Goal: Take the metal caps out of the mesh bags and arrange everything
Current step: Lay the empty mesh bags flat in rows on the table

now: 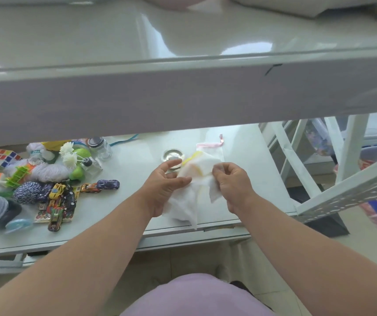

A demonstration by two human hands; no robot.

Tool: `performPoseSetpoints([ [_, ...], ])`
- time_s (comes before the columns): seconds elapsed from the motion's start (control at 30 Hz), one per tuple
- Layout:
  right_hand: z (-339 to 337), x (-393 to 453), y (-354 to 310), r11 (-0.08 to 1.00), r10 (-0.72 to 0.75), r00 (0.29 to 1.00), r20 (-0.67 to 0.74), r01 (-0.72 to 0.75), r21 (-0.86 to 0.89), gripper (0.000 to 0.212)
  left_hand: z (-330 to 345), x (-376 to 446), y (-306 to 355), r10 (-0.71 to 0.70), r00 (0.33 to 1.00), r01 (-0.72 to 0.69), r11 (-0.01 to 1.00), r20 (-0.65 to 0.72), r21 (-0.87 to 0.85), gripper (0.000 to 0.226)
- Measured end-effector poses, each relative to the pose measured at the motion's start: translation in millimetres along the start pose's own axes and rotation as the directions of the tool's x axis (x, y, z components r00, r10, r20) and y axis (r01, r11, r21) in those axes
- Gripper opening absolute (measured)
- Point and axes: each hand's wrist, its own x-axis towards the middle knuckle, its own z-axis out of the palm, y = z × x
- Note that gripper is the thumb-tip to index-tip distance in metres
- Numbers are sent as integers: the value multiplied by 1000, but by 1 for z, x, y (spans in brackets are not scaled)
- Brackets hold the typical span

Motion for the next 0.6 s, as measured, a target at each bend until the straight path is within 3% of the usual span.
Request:
performPoseSetpoints([
  [0.23,-65,60,-29,993,-117,979,-168,114,-28,14,43,26,4,102,993,-98,992,-50,78,75],
  [0.37,-89,101,-28,994,-32,966,-257,3,-112,13,49,35,-4,108,985,-103,994,-132,47,62],
  [0.43,-98,115,-21,963,31,971,-238,-93,-252,8,50,35,-13,90,983,-83,995,-157,49,56],
  [0.47,-103,121,-18,926,51,972,-230,-132,-354,19,50,34,-17,86,981,-76,995,-173,60,53],
  [0.53,-109,126,-13,879,43,970,-241,-151,-451,29,49,32,-25,83,977,-69,995,-198,74,50],
  [0.6,-113,127,-12,889,10,969,-247,-122,-441,27,49,31,-30,79,973,-64,995,-215,77,49],
])
